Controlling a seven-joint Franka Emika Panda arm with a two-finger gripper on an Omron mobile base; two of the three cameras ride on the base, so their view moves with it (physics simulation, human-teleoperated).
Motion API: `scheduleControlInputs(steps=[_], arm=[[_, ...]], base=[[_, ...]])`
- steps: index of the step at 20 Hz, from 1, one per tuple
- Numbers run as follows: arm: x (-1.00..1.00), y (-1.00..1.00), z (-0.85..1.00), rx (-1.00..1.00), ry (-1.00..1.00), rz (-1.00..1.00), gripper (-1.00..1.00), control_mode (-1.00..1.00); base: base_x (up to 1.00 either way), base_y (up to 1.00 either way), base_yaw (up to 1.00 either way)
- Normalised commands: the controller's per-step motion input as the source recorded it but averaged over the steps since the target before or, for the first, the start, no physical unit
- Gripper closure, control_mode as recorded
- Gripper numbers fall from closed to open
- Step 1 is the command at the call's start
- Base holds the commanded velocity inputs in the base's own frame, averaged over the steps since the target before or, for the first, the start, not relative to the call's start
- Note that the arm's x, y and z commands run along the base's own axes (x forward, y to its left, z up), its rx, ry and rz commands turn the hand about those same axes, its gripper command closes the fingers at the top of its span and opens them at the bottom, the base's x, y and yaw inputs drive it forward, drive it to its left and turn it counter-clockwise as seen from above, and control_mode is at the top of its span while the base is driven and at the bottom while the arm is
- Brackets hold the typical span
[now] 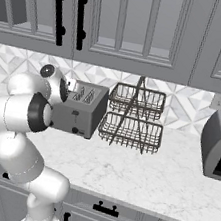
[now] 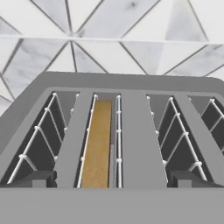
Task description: Start the toaster. Once the lever pops up, take the bread to the plate on the dining counter.
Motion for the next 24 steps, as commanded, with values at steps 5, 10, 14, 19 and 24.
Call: scheduleControlInputs(steps=[5,10,14,19,24], arm=[[0.07,0.01,-0.26,0.0,0.0,0.0,-1.0,-1.0],[0.02,0.02,-0.11,0.0,0.0,0.0,-1.0,-1.0],[0.0,0.05,0.0,0.0,0.0,0.0,1.0,-1.0],[0.0,0.03,0.0,0.0,0.0,0.0,1.0,-1.0],[0.0,0.0,0.0,0.0,0.0,0.0,1.0,-1.0]], base=[[0.0,0.0,0.0],[0.0,0.0,0.0],[0.0,0.0,0.0],[0.0,0.0,0.0],[0.0,0.0,0.0]])
